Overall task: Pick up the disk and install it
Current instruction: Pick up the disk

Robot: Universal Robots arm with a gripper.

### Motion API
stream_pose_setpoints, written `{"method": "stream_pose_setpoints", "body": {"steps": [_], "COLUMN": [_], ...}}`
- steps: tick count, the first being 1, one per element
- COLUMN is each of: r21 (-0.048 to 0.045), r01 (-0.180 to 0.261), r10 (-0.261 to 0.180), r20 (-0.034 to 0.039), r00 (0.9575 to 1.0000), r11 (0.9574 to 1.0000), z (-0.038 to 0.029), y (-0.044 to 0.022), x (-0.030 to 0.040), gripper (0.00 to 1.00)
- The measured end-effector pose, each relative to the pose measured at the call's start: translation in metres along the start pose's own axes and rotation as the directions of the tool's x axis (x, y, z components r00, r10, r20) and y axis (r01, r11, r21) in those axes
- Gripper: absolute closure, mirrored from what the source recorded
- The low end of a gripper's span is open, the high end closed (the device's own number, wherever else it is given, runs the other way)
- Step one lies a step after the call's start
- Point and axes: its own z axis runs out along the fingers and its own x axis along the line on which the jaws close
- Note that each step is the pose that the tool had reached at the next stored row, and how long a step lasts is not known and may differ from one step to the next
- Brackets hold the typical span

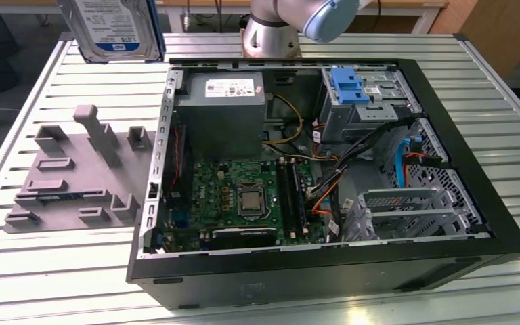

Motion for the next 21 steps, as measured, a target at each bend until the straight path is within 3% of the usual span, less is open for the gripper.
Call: {"method": "stream_pose_setpoints", "body": {"steps": [9,21], "r21": [-0.0001,0.0000], "r01": [0.000,0.000], "r10": [0.000,0.000], "r20": [-0.0001,0.0001], "r00": [1.0000,1.0000], "r11": [1.0000,1.0000], "z": [-0.0001,-0.0004], "y": [-0.0080,-0.0387], "x": [0.0000,-0.0001], "gripper": [0.64,0.64]}}
